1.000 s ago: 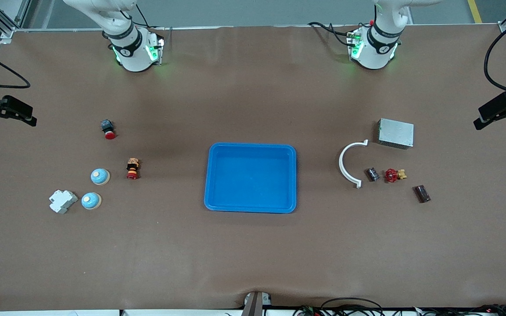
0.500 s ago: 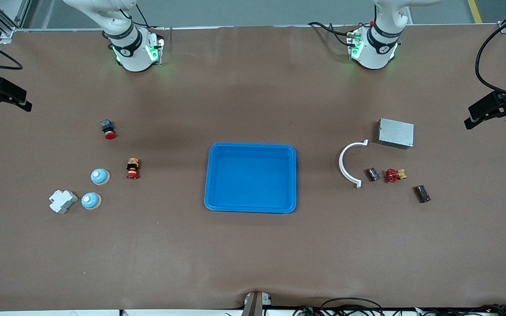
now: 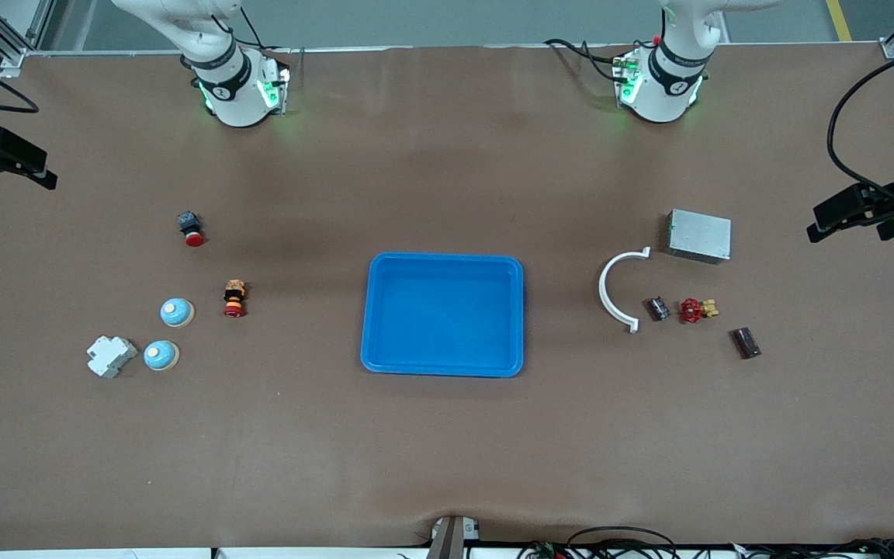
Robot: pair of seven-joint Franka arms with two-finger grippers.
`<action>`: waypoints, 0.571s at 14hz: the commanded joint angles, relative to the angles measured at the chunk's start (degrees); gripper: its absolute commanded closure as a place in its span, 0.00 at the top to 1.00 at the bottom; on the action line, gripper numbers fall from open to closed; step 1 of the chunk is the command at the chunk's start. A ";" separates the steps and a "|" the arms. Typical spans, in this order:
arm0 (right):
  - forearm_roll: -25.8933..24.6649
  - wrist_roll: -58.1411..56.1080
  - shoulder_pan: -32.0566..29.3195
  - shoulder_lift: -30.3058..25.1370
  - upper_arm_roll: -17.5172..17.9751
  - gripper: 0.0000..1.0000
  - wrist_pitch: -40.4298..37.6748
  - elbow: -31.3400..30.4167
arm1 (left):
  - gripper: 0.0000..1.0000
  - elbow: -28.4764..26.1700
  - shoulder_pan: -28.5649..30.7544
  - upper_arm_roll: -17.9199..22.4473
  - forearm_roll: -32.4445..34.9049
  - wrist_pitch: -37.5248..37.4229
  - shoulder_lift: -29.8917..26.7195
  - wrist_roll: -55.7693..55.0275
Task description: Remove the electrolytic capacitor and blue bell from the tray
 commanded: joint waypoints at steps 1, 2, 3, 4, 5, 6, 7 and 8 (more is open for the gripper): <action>0.78 0.41 0.85 -1.23 -0.93 1.00 -0.30 -0.64 | 1.00 -4.72 0.35 -0.20 0.68 2.91 -3.44 1.43; 0.78 0.41 1.90 -1.23 -2.07 1.00 -0.30 -0.64 | 1.00 -6.12 0.35 -0.20 0.86 3.26 -4.50 1.34; 0.78 0.41 2.26 -1.23 -2.52 1.00 -0.30 -0.64 | 1.00 -6.14 0.26 -0.20 0.86 2.92 -4.68 1.34; 0.78 0.41 2.43 -1.23 -2.61 1.00 -0.30 -0.64 | 1.00 -6.05 0.26 -0.46 0.86 1.78 -4.94 1.26; 0.78 0.41 3.05 -1.23 -3.22 1.00 -0.30 -0.64 | 1.00 -5.96 0.26 -0.46 0.86 -1.27 -5.29 1.25; 0.78 0.41 4.01 -1.23 -4.19 1.00 -0.21 -0.72 | 1.00 -5.96 0.17 -0.37 1.12 -2.96 -5.21 1.25; 0.78 0.41 4.89 -1.15 -5.24 1.00 -0.12 -0.72 | 1.00 -5.96 -0.09 -0.46 2.60 -3.67 -5.04 1.25; 0.78 0.41 5.07 -1.15 -5.34 1.00 -0.12 -0.72 | 1.00 -5.70 -0.35 -0.55 4.09 -3.76 -4.77 1.25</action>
